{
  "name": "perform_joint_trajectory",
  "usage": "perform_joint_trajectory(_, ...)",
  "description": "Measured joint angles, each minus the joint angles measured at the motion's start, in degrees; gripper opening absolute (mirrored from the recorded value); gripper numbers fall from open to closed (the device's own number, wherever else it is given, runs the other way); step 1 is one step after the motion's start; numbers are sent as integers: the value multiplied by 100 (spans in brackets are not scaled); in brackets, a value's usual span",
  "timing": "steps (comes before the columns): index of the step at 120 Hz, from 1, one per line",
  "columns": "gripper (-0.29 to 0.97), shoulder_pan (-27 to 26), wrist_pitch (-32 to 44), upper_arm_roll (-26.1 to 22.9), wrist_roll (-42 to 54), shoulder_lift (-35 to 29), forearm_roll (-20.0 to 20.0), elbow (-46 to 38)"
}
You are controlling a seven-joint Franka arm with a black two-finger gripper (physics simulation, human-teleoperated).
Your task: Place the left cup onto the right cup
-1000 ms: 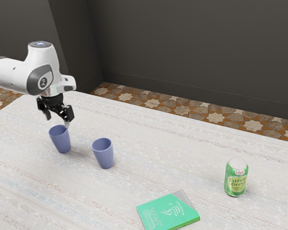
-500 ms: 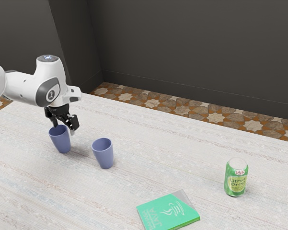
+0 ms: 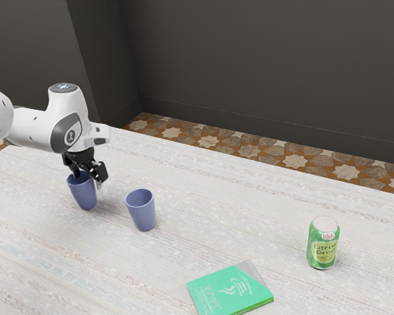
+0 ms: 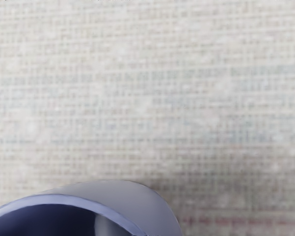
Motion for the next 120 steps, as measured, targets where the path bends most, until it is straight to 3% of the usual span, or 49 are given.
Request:
perform_joint_trajectory(16,64,0,45,-17,56,27,-35,-2)
perform_joint_trajectory(43,32,-9,120,-51,115,74,-105,-4)
perform_joint_trajectory(61,17,-9,184,-92,141,137,-116,-4)
perform_joint_trajectory(95,-3,-20,264,-139,166,167,-115,-4)
perform_joint_trajectory(120,-6,-30,279,-205,151,143,-95,4)
